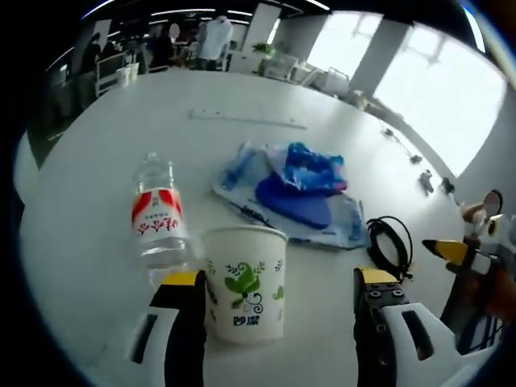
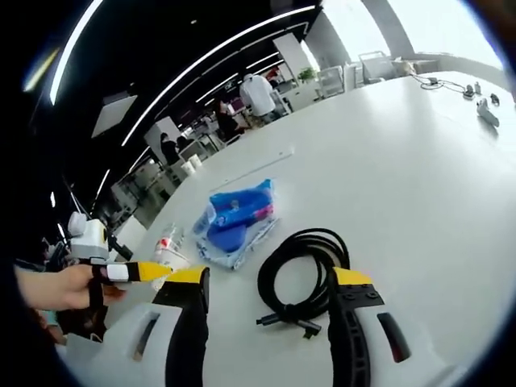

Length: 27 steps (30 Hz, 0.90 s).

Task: Arrange the tabletop items into an orderly group along one side of the table until the central work area is clear of visible clutter.

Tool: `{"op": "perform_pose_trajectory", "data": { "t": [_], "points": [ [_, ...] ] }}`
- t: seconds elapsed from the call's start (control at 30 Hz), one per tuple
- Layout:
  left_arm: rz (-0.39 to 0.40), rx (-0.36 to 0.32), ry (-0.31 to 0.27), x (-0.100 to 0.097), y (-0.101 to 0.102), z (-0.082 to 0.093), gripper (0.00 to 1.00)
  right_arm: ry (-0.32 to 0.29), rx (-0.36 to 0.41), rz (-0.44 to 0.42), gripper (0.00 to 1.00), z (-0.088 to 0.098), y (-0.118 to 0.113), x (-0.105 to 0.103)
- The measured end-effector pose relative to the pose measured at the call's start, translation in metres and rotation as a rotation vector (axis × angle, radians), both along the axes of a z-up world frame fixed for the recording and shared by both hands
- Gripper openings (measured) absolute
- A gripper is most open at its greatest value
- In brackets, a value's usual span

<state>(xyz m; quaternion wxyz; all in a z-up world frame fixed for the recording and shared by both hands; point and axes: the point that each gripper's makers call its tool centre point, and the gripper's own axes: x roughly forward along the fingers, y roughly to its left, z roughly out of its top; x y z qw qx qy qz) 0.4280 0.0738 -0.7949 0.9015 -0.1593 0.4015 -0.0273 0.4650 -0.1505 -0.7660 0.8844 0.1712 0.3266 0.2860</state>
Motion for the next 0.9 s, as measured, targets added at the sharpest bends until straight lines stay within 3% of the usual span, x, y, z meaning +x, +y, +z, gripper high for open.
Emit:
{"op": "perform_pose_trajectory", "data": {
  "t": [0.27,0.37,0.43,0.63,0.9],
  "points": [
    [-0.020,0.043,0.025,0.001,0.005,-0.008,0.62,0.008,0.014,-0.030,0.56,-0.001,-0.006,0.002],
    [-0.043,0.098,0.048,-0.003,0.010,-0.011,0.47,0.023,0.029,-0.043,0.55,-0.002,-0.007,0.001],
    [-0.044,0.087,0.062,-0.006,0.009,-0.015,0.38,0.030,0.025,-0.047,0.55,-0.004,-0.007,0.001],
    [-0.044,0.081,0.067,-0.008,0.008,-0.017,0.35,0.036,0.034,-0.056,0.54,-0.004,-0.008,0.001],
    [-0.059,0.052,0.031,-0.007,0.004,-0.009,0.31,0.034,0.037,-0.055,0.53,-0.003,-0.007,0.002]
  ]
}}
